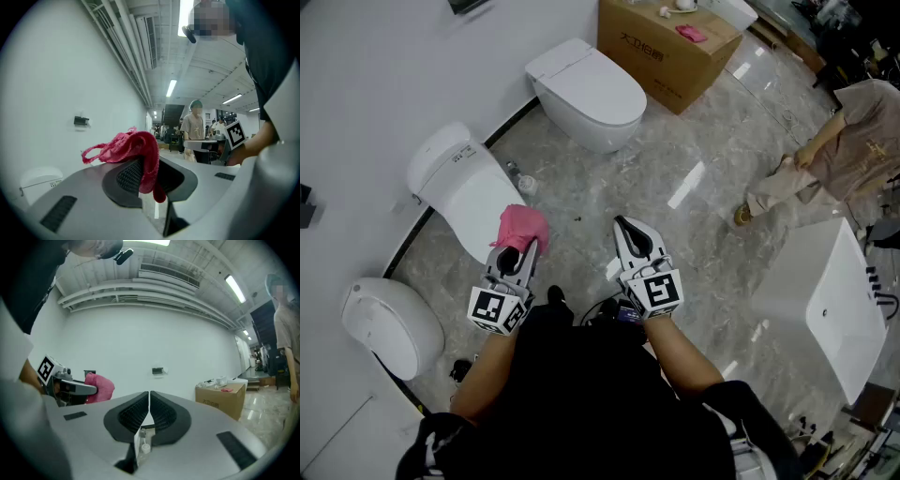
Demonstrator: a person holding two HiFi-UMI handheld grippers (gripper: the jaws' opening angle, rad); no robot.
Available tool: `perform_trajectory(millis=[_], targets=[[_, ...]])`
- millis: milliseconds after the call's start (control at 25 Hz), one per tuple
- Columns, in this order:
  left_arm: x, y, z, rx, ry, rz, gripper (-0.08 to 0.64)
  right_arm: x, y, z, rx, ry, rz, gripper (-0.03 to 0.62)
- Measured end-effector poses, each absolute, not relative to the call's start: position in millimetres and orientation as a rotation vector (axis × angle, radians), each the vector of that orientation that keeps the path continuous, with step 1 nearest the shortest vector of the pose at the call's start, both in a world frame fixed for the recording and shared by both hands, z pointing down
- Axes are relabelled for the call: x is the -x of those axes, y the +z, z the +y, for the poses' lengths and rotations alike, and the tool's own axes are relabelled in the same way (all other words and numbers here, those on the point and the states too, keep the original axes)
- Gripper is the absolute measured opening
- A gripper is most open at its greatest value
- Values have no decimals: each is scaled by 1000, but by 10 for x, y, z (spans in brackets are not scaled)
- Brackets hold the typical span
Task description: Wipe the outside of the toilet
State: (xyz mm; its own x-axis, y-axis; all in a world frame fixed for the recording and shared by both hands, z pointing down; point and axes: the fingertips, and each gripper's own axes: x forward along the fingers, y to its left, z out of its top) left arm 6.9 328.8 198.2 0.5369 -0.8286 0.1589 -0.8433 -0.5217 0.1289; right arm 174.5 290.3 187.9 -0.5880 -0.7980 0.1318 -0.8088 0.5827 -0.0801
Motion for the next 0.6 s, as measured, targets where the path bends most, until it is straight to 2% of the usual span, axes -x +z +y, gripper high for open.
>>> perform_trajectory(millis=[200, 600], targets=[[17, 1966, 3292, -2619, 58, -1322, 80, -1622, 1906, 3055, -1326, 54, -2714, 37], [-88, 1834, 3508, -2704, 26, -1215, 80, -1693, 1769, 3357, -1431, 46, -2709, 38]])
